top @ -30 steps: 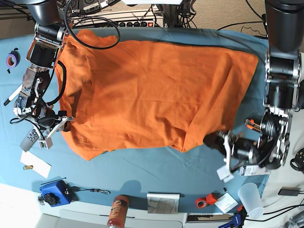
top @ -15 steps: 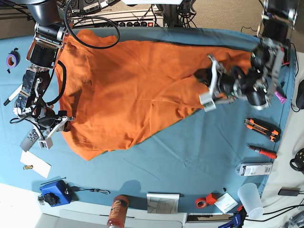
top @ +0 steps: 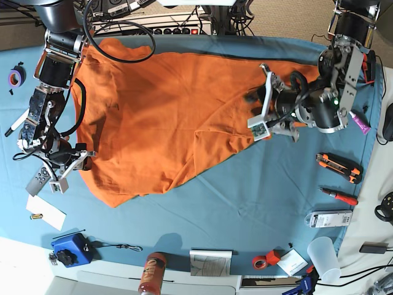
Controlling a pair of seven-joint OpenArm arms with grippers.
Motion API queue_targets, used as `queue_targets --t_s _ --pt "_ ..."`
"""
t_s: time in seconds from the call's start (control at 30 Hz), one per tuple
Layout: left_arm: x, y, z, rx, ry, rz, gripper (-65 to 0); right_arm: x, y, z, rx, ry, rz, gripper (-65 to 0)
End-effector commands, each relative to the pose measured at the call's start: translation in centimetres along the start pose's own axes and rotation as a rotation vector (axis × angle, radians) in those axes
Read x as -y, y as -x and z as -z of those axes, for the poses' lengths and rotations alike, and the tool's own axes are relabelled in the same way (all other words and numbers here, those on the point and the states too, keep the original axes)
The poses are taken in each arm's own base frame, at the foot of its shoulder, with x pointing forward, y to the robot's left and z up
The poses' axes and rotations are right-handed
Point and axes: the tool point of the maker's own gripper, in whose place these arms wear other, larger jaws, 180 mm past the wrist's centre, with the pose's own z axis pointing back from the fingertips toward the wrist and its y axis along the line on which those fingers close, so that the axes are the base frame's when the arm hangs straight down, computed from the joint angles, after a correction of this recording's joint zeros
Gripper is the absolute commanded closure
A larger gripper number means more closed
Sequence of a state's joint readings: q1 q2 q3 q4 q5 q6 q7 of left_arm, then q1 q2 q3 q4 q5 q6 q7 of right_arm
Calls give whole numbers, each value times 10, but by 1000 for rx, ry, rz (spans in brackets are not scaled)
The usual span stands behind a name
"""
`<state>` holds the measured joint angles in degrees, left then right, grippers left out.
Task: Layout the t-shirt on the table in an organized manner, then fold the t-shirt properly
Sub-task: 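Grasp the hem corner with the left gripper and drag it across the shirt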
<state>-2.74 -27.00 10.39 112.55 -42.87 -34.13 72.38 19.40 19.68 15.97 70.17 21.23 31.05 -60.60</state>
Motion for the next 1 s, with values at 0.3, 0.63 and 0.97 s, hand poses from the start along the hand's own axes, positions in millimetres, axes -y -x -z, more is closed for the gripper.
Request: queue_targets --t_s 0.3,0.63,0.97 --pt "-74 -15 -17 60 -347 -69 -380 6 -24 -9 64 12 -9 -204" --pt "-88 12 8 -31 -116 -262 -380 6 -23 -9 62 12 -9 -204" --pt "-82 4 9 7 -51 -294 -200 7 -23 -9 62 13 -10 -204"
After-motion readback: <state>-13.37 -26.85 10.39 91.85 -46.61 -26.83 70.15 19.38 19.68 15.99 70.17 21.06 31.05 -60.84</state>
